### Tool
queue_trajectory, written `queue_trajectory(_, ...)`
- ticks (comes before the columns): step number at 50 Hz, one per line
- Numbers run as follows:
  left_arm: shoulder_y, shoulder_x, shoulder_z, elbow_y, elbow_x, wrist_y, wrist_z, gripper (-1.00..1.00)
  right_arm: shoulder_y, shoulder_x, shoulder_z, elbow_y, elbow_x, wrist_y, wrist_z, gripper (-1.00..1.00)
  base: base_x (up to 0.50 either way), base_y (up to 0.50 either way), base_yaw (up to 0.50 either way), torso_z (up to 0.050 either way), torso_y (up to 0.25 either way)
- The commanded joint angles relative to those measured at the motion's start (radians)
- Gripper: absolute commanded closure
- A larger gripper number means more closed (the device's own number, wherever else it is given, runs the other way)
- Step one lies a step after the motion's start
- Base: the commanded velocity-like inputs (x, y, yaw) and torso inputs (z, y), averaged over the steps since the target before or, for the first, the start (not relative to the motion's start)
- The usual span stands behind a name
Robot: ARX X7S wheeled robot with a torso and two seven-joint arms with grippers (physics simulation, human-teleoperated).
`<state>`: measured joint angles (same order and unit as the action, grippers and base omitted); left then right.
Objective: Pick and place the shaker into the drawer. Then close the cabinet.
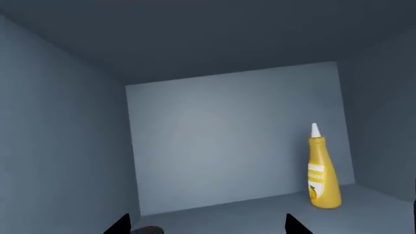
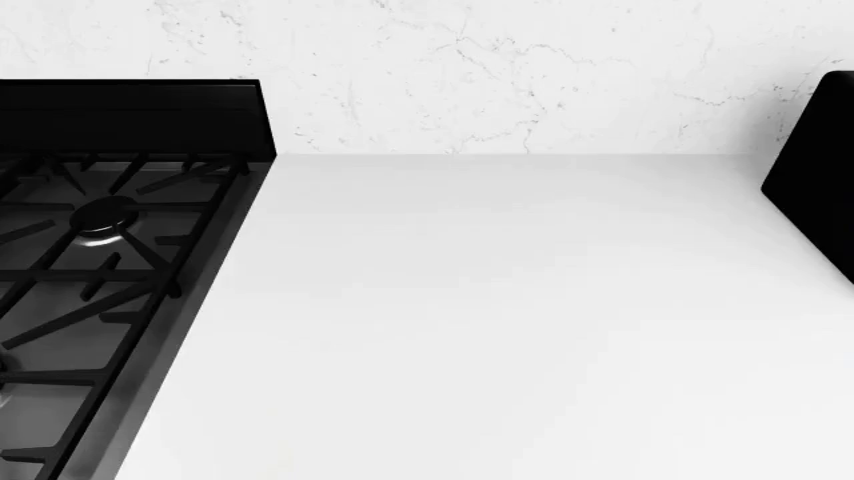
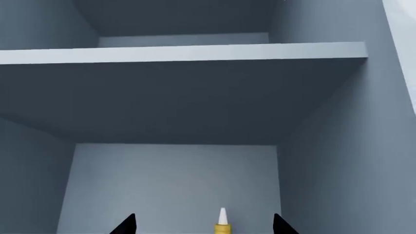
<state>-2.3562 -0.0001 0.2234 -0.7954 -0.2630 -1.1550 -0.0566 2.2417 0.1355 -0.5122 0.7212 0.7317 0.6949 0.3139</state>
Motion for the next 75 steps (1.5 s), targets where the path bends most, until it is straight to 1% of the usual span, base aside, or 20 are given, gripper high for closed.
queue_trajectory(1,0.0,0.0,-0.029,0.019,0.03,-0.031,-0.019,-1.0,0.005,0.007,0.002,-0.015,0.006,0.012,0.001,-1.0,0.0,0.0,0.0,0.0,0.0)
queue_trajectory(13,0.0,0.0,-0.052,0.012,0.103,-0.038,-0.01,-1.0,-0.003,0.01,0.003,-0.027,0.008,0.016,0.005,-1.0,0.0,0.0,0.0,0.0,0.0)
queue_trajectory(32,0.0,0.0,-0.086,-0.06,0.156,-0.022,-0.01,-1.0,-0.02,0.013,0.003,-0.041,0.012,0.016,0.009,-1.0,0.0,0.0,0.0,0.0,0.0)
queue_trajectory(40,0.0,0.0,-0.098,-0.088,0.139,-0.004,-0.038,-1.0,-0.03,0.018,0.001,-0.049,0.012,0.015,0.011,-1.0,0.0,0.0,0.0,0.0,0.0)
queue_trajectory(54,0.0,0.0,-0.095,-0.148,0.118,0.021,-0.046,-1.0,-0.028,0.021,-0.002,-0.047,0.01,0.013,0.006,-1.0,0.0,0.0,0.0,0.0,0.0)
queue_trajectory(60,0.0,0.0,-0.078,-0.174,0.083,0.037,-0.054,-1.0,-0.027,0.023,-0.003,-0.052,0.011,0.018,0.008,-1.0,0.0,0.0,0.0,0.0,0.0)
queue_trajectory(75,0.0,0.0,-0.061,-0.252,0.063,0.096,-0.061,-1.0,-0.029,0.023,-0.008,-0.041,0.005,0.009,-0.001,-1.0,0.0,0.0,0.0,0.0,0.0)
